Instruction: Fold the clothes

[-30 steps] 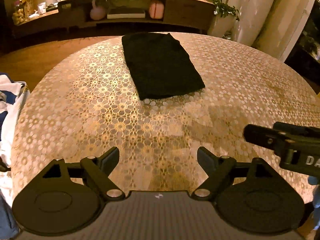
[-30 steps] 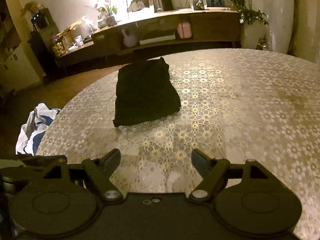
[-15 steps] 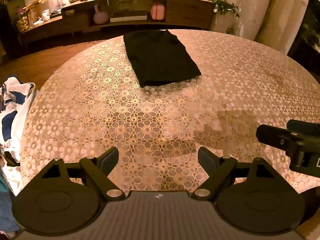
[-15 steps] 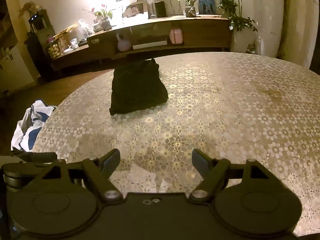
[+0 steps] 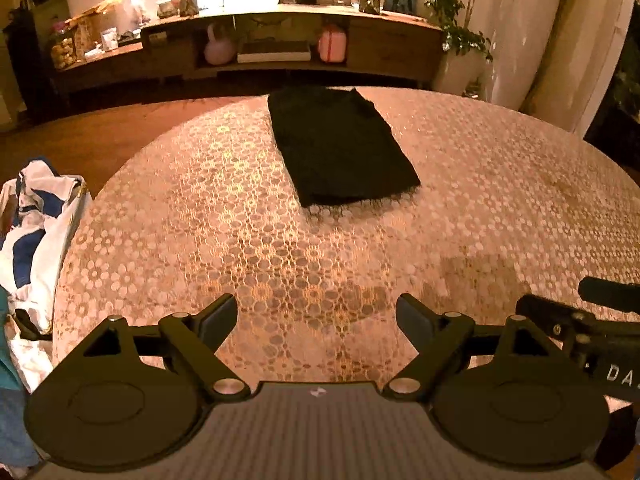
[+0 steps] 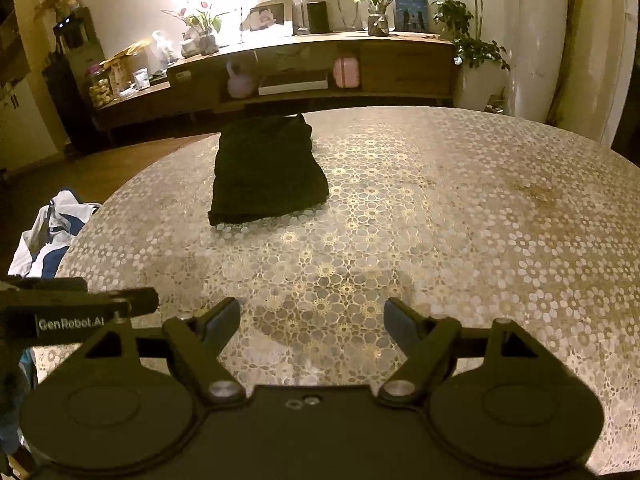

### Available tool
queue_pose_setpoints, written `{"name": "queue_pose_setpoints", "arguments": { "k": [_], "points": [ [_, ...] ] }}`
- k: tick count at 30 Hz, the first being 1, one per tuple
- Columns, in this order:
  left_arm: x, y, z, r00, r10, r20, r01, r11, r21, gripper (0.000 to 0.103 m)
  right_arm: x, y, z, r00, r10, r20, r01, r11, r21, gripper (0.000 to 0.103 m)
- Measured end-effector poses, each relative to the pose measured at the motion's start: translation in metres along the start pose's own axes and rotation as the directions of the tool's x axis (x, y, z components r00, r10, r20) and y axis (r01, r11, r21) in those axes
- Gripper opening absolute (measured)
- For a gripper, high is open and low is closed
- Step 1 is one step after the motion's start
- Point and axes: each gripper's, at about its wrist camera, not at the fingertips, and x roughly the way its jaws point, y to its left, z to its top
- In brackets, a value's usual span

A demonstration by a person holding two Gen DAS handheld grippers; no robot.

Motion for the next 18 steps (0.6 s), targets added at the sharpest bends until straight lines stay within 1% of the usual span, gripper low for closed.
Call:
{"name": "queue_pose_setpoints", "arguments": {
  "k": [8, 16, 18],
  "points": [
    [0.006, -0.005, 0.005, 1.0, 0.011, 0.012, -0.011, 1.0, 0.02, 0.086, 0.003, 0.005, 0.003, 0.999, -0.029, 0.025, 0.03, 0.999, -0.034, 0.103],
    [0.013, -0.009, 0.0, 0.999, 0.033, 0.004, -0.033, 0.998, 0.047, 0.086, 0.01, 0.002, 0.003, 1.0, -0.025, 0.008, 0.025, 0.999, -0.033, 0.103],
    [0.015, -0.009, -0.002, 1.0, 0.029, -0.003, -0.029, 0.998, 0.051, 0.086, 0.011, 0.002, 0.002, 1.0, -0.023, 0.001, 0.023, 0.999, -0.03, 0.103]
  ]
}}
